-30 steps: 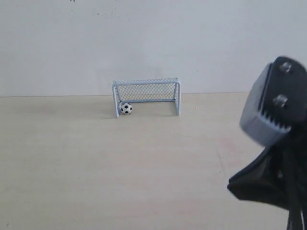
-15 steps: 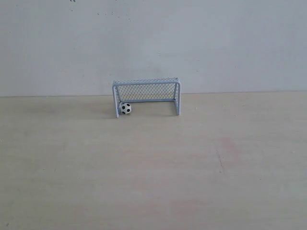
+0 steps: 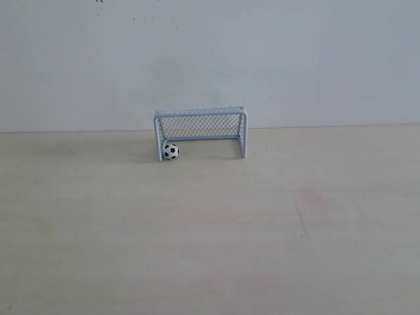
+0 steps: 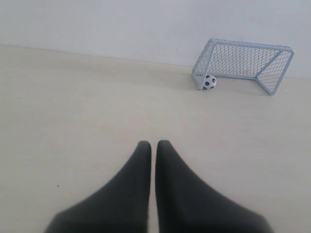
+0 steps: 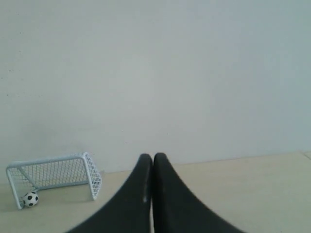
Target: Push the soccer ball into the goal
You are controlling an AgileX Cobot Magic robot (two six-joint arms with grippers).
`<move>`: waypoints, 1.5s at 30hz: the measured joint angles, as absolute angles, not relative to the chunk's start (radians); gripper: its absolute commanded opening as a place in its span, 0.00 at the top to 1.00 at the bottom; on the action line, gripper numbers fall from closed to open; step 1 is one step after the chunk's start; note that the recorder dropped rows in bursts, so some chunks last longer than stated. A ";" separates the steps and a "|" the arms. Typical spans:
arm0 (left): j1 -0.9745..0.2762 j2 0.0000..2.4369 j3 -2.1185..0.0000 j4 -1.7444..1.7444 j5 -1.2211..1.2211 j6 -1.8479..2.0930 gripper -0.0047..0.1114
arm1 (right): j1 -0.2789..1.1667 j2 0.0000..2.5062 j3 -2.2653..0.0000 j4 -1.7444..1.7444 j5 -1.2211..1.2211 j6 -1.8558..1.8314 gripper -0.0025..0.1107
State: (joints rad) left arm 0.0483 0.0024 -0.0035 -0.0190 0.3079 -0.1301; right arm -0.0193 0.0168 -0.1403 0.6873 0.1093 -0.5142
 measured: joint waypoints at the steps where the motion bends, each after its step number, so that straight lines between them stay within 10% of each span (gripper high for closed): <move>1: 0.048 0.002 -0.003 -0.019 0.308 -0.130 0.92 | -0.019 0.010 -0.138 0.687 0.121 -0.514 0.98; 36: 0.048 0.002 -0.003 -0.019 0.308 -0.130 0.92 | 0.219 0.005 -0.004 0.625 0.124 -0.604 0.98; 45: 0.048 0.002 -0.003 -0.019 0.308 -0.130 0.92 | 0.219 0.005 -0.004 0.055 0.152 -0.064 0.98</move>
